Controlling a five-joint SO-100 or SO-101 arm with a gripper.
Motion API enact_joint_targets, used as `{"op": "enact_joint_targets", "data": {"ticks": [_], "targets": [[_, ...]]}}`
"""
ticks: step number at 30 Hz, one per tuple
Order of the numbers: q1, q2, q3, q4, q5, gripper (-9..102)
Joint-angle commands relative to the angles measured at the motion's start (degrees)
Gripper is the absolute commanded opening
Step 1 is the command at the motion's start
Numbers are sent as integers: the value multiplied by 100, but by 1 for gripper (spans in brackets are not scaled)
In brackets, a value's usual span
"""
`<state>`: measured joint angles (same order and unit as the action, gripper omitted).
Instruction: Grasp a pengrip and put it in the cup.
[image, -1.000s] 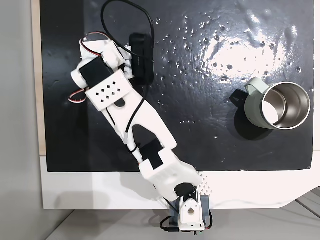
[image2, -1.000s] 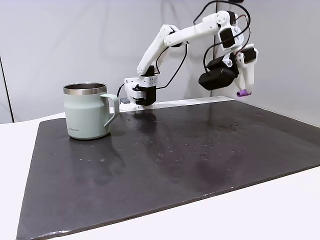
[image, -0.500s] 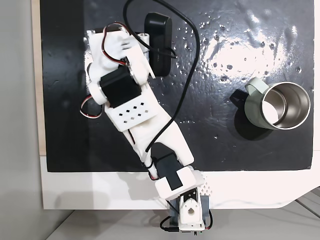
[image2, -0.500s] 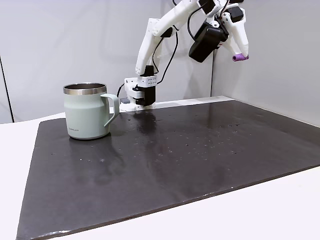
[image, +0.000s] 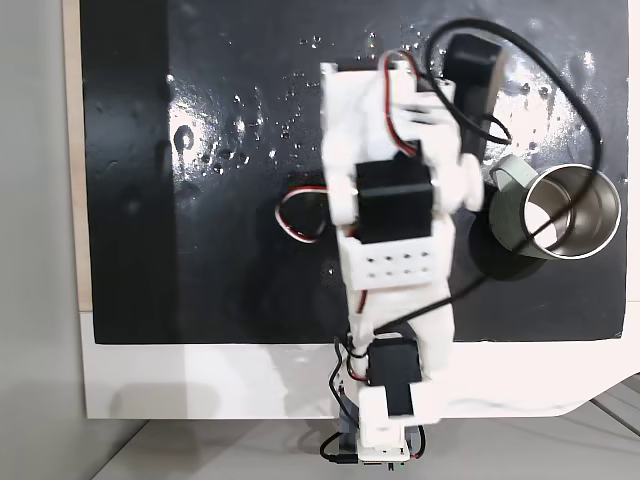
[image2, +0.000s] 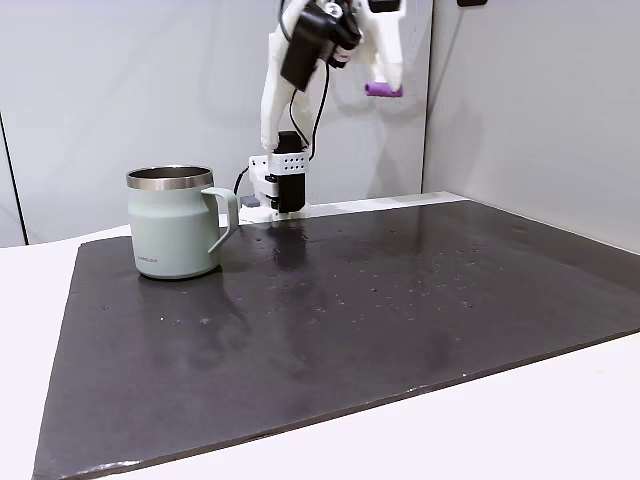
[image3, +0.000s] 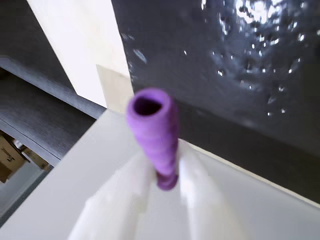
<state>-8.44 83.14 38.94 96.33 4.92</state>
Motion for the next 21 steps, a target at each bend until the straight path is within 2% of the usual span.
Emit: {"op": "enact_joint_targets", "data": {"ticks": [1, 12, 21], "targets": [[791, 896, 396, 26, -571, 0], [3226, 1723, 1125, 18, -2065, 0], [4307, 1688, 1723, -237, -2769, 0]]}}
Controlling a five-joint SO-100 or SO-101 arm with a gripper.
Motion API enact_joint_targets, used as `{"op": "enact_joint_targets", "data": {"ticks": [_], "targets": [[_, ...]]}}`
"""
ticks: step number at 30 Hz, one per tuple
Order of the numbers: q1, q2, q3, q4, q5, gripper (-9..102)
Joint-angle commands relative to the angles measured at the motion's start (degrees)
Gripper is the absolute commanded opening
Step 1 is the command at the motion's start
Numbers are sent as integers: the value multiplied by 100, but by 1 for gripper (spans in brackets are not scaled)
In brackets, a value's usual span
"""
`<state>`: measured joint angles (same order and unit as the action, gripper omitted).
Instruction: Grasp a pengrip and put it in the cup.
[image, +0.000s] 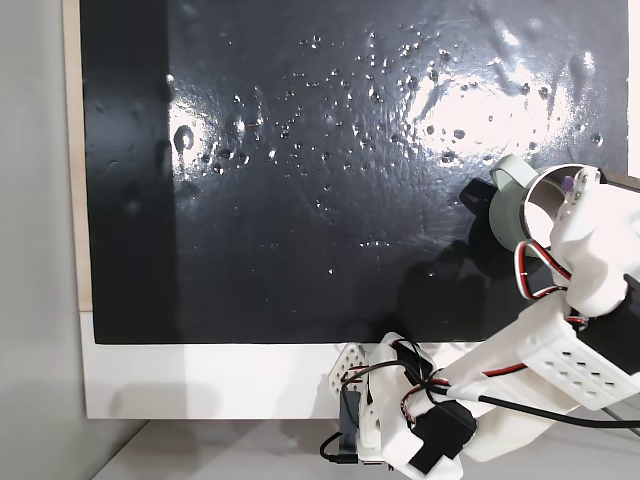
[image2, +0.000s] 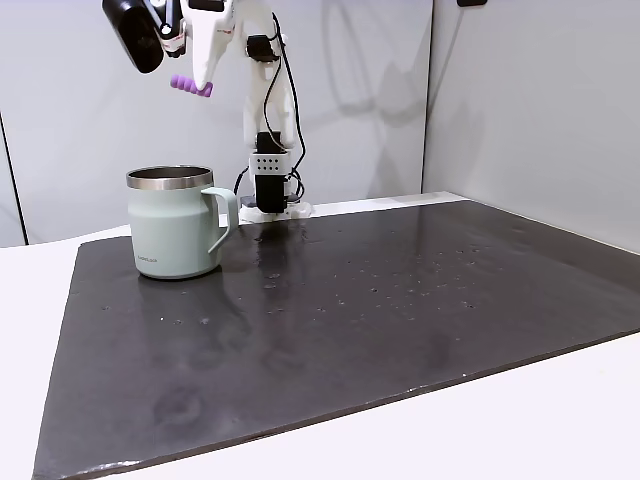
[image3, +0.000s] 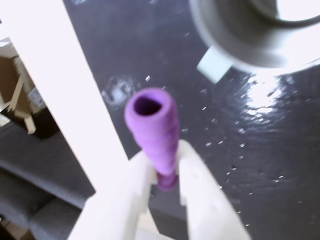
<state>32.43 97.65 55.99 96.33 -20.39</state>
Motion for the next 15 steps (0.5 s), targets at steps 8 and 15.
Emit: {"op": "enact_joint_targets", "data": {"ticks": [8, 15], "targets": [[598, -62, 79, -176, -703, 0], [642, -176, 167, -35, -949, 0]]}}
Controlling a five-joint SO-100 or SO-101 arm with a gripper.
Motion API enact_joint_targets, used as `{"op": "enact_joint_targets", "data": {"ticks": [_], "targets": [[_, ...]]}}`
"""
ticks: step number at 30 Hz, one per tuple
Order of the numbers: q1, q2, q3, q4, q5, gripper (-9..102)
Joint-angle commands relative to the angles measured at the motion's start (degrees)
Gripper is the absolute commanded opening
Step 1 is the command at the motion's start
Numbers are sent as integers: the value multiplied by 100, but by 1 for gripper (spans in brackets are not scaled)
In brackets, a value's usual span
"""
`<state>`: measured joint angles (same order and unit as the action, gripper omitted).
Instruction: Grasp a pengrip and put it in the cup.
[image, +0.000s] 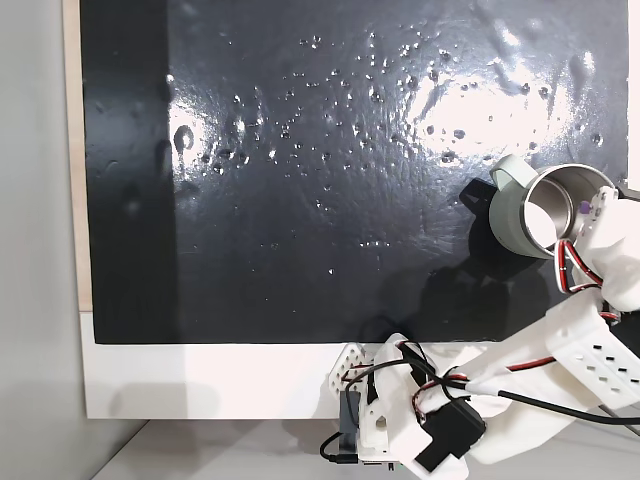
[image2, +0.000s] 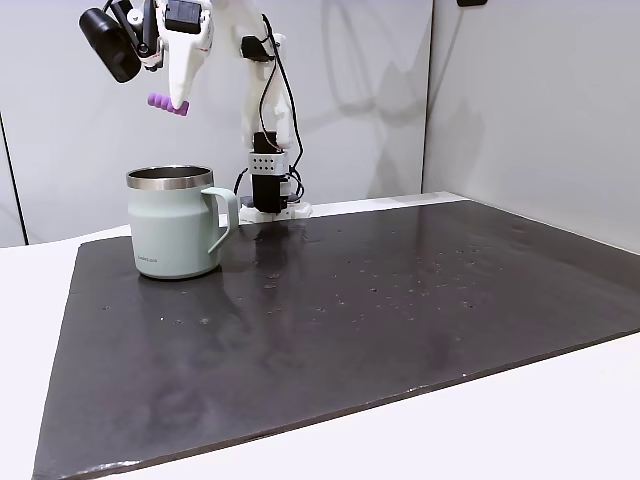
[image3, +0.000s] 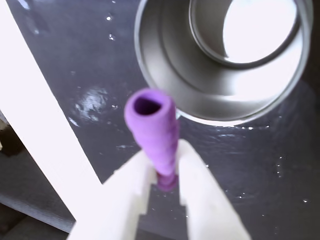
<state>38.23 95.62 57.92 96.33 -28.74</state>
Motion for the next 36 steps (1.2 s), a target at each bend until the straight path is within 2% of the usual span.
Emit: {"op": "enact_joint_targets", "data": {"ticks": [1, 5, 9, 12, 16, 36], "targets": [[53, 35, -9, -26, -114, 0], [9, 70, 18, 0, -132, 2], [9, 264, 264, 0, -149, 27], [9, 325, 352, 0, -220, 38], [9, 316, 352, 0, -264, 40], [-44, 378, 352, 9, -272, 39]]}}
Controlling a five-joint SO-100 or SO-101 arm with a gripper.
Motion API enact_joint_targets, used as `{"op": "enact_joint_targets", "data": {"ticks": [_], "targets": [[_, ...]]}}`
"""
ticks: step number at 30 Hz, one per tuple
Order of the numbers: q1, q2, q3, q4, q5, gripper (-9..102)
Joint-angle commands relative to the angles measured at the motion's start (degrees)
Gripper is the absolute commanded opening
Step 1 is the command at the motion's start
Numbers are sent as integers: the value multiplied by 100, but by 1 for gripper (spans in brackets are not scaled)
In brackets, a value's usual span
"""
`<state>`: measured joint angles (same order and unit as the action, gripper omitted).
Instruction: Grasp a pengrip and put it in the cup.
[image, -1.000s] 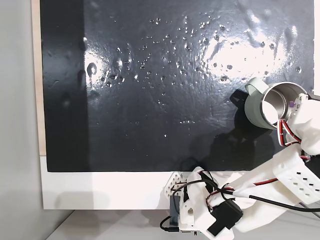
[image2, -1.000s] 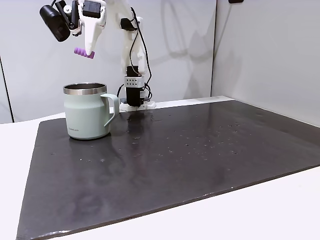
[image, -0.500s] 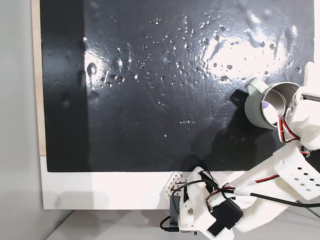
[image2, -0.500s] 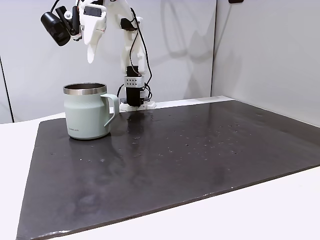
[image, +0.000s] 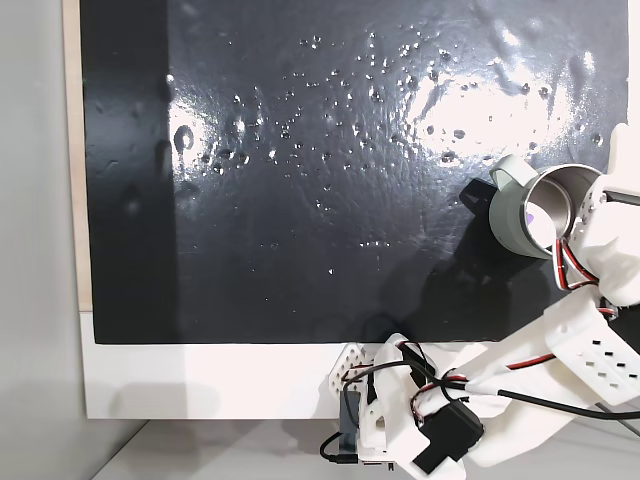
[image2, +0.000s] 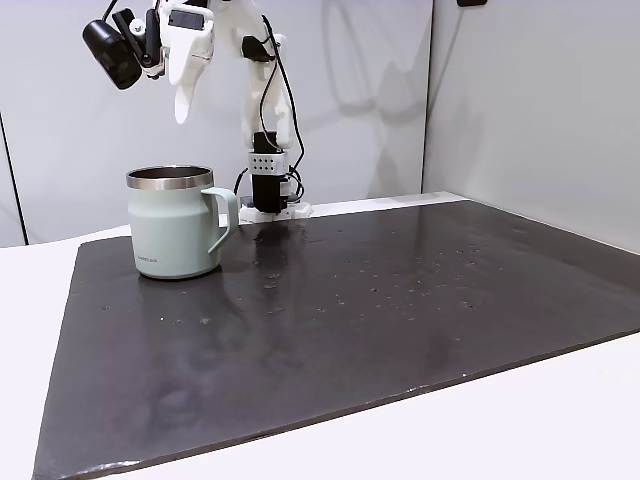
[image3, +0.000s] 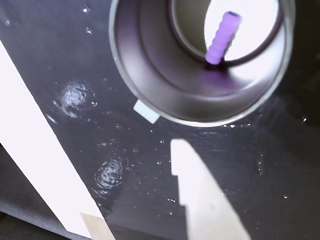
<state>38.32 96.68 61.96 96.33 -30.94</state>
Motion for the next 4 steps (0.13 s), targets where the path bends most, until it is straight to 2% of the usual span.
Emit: {"op": "enact_joint_targets", "data": {"ticks": [1, 4], "targets": [[-53, 272, -44, 9, -53, 38], [-62, 272, -18, 9, -53, 38]]}}
